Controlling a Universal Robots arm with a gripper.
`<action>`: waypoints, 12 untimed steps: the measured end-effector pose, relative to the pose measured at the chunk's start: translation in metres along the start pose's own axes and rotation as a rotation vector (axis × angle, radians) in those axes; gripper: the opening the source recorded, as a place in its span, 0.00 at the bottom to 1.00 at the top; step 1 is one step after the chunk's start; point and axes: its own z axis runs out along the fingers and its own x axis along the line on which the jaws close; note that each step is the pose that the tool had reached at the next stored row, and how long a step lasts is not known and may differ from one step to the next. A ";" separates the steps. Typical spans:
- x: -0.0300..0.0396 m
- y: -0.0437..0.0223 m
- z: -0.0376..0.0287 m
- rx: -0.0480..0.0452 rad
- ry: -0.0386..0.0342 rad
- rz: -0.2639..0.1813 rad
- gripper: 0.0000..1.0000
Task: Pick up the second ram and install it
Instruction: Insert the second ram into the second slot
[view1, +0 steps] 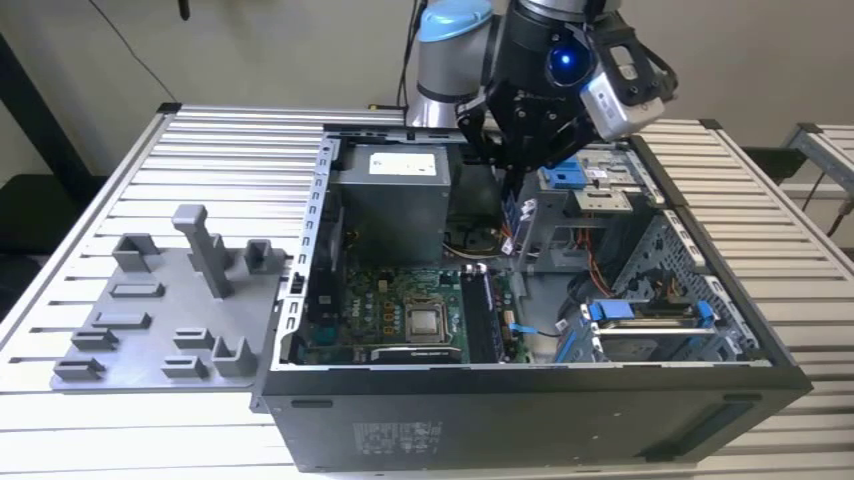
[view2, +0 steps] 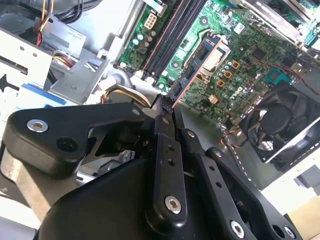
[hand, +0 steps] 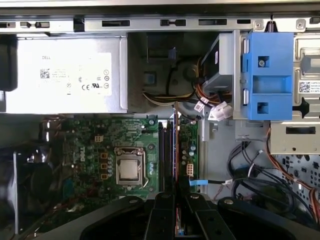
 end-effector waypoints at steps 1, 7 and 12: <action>0.0000 0.0000 0.0009 0.0000 0.0000 0.000 0.14; 0.0000 -0.0001 0.0033 0.0002 -0.0004 0.000 0.14; 0.0000 -0.0001 0.0036 0.0000 -0.0005 0.000 0.14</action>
